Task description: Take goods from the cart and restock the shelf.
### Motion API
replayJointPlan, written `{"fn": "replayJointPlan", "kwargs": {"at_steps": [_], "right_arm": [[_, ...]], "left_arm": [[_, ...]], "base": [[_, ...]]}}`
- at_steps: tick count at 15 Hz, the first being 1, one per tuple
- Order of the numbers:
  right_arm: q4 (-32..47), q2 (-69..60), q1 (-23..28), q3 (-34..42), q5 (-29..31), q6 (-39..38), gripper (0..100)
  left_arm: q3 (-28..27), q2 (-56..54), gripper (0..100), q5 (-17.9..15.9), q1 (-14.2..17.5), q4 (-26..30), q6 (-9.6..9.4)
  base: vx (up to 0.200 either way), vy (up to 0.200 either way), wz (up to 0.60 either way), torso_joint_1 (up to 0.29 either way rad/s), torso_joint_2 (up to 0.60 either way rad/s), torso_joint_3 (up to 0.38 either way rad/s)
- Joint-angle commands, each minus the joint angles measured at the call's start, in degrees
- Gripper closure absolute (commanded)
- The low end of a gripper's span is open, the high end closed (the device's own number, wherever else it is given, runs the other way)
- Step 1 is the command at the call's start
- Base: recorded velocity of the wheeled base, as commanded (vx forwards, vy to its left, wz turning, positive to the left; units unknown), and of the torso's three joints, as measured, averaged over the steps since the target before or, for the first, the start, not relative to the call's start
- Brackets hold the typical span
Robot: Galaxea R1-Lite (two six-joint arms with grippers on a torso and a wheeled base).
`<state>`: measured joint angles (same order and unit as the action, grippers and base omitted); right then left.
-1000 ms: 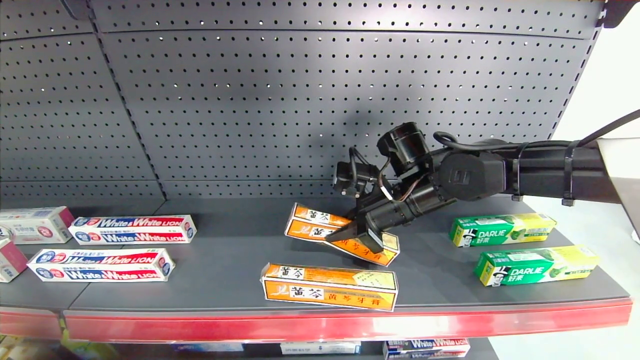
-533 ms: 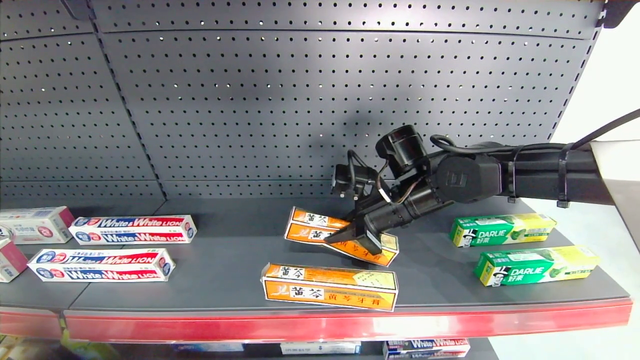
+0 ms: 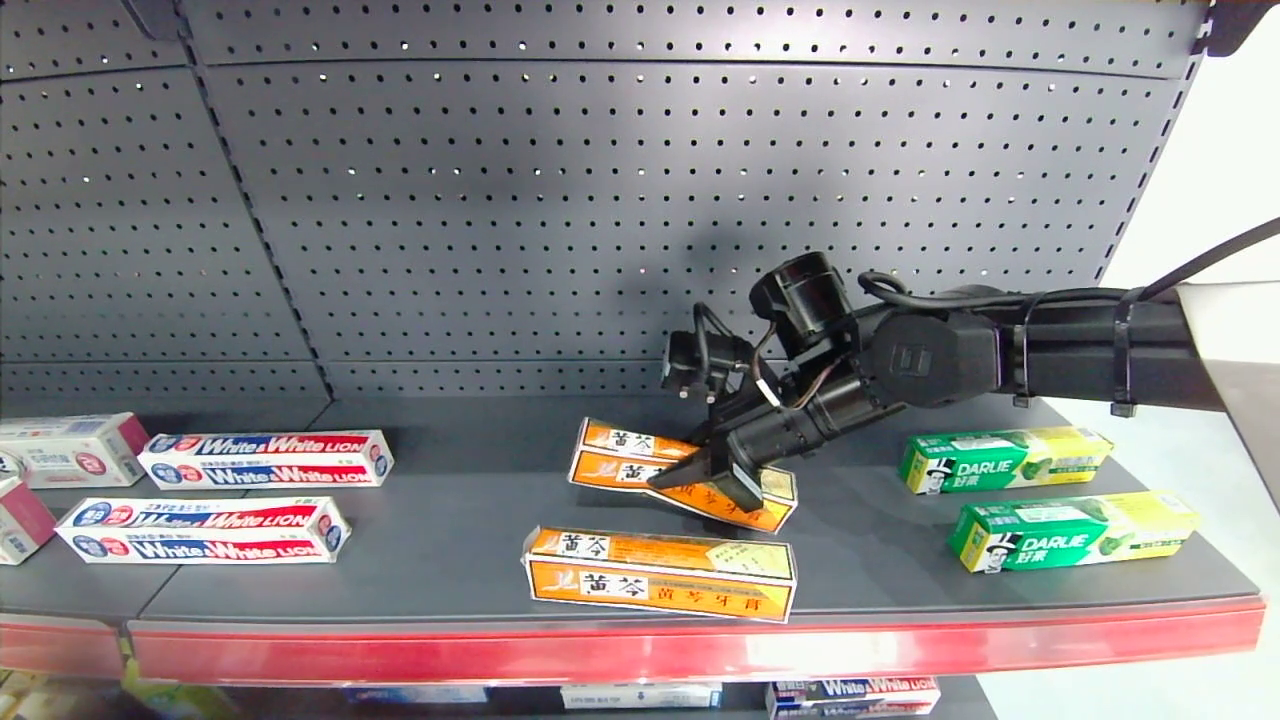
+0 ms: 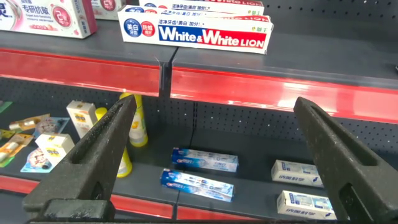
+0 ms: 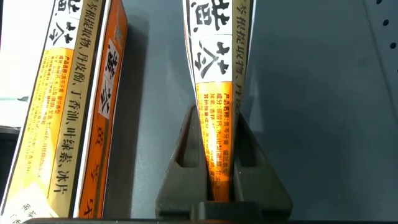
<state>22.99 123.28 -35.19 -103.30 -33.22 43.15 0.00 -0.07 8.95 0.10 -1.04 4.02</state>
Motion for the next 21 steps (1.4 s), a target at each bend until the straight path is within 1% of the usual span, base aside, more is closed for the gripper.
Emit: {"fn": "replayJointPlan", "kwargs": {"at_steps": [1, 2, 3, 11, 15, 19, 21], "right_arm": [[0.04, 0.20, -0.05, 0.03, 0.00, 0.53, 100], [0.04, 0.20, -0.05, 0.03, 0.00, 1.14, 100], [0.04, 0.20, -0.05, -0.06, 0.00, 1.49, 0], [-0.14, -0.50, 0.21, -0.14, 0.00, 1.41, 0], [-0.67, -3.93, 0.39, -0.23, -0.27, 0.61, 0], [-0.76, -8.85, -0.23, 2.93, -0.62, 0.53, 0], [-1.37, -13.07, 0.04, 7.15, 0.08, -0.35, 0]], "left_arm": [[0.00, 0.07, 0, 0.02, -0.01, -0.02, 0.02], [0.00, 0.07, 0, 0.02, -0.10, -0.02, 0.02], [0.00, 0.07, 0, 0.02, -0.01, -0.02, 0.02], [0.00, 0.07, 0, 0.02, -0.01, -0.02, 0.02], [0.00, 0.07, 0, 0.02, -0.01, -0.02, 0.02], [0.00, 0.07, 0, 0.02, -0.01, -0.02, 0.02], [0.00, 0.07, 0, 0.02, -0.01, -0.02, 0.02]], "base": [[0.000, 0.000, 0.00, 0.000, 0.00, 0.000], [0.000, 0.000, 0.00, 0.000, 0.00, 0.000], [0.000, 0.000, 0.00, 0.000, 0.00, 0.000], [0.000, 0.000, 0.00, 0.000, 0.00, 0.000], [0.000, 0.000, 0.00, 0.000, 0.00, 0.000], [0.000, 0.000, 0.00, 0.000, 0.00, 0.000], [0.000, 0.000, 0.00, 0.000, 0.00, 0.000]]}}
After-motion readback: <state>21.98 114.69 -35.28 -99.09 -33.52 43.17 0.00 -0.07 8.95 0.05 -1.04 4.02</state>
